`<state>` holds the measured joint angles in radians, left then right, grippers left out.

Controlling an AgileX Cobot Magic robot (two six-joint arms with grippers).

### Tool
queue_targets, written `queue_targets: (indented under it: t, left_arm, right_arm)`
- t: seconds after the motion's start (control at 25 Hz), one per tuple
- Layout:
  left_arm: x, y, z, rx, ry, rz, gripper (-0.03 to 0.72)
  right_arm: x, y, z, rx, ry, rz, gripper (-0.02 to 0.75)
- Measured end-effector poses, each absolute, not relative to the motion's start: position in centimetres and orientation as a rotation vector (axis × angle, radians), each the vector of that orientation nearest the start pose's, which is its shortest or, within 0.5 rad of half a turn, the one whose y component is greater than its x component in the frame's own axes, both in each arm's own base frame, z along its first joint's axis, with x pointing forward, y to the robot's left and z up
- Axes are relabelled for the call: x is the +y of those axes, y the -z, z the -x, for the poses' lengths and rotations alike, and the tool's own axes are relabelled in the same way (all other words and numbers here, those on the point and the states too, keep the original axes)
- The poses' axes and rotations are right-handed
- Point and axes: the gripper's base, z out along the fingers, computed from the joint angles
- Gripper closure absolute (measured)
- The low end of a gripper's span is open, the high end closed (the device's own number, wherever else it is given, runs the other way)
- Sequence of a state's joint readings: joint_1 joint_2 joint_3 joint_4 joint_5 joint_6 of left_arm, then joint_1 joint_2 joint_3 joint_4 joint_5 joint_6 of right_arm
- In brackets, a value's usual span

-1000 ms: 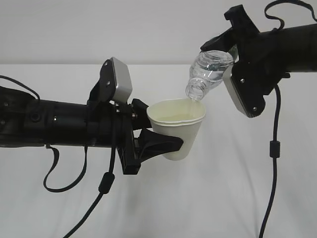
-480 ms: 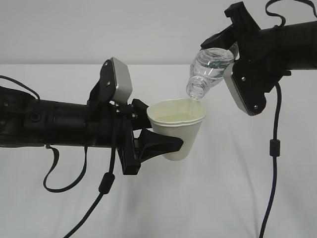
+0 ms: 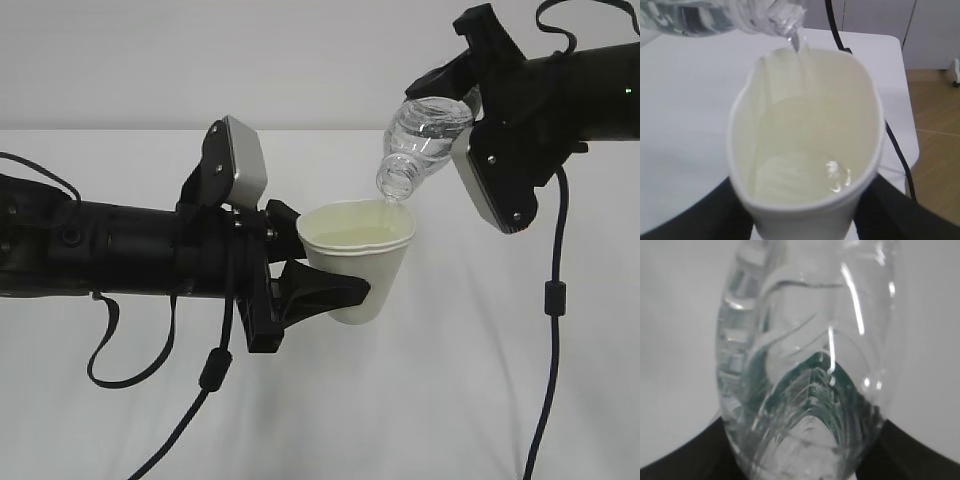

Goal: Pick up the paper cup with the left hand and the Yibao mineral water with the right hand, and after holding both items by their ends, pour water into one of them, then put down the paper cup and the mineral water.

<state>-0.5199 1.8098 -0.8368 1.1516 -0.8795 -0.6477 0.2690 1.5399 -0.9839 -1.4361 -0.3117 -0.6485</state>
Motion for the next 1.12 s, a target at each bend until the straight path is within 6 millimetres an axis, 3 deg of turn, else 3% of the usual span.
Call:
queue_targets:
  t: [0.6,1.12]
  left_arm:
    - [-22.39,-18.05,-26.24,1.545,0.910,-1.236,0.294]
    - [-22.37,-18.21,-26.65,1.553,0.899,-1.175,0.294]
  right_arm:
    - [11.76,-27.70,-32.29,0.618,0.845,1.985,0.317]
    - [11.78,-27.70,-32.28,0.727,0.770,1.928,0.317]
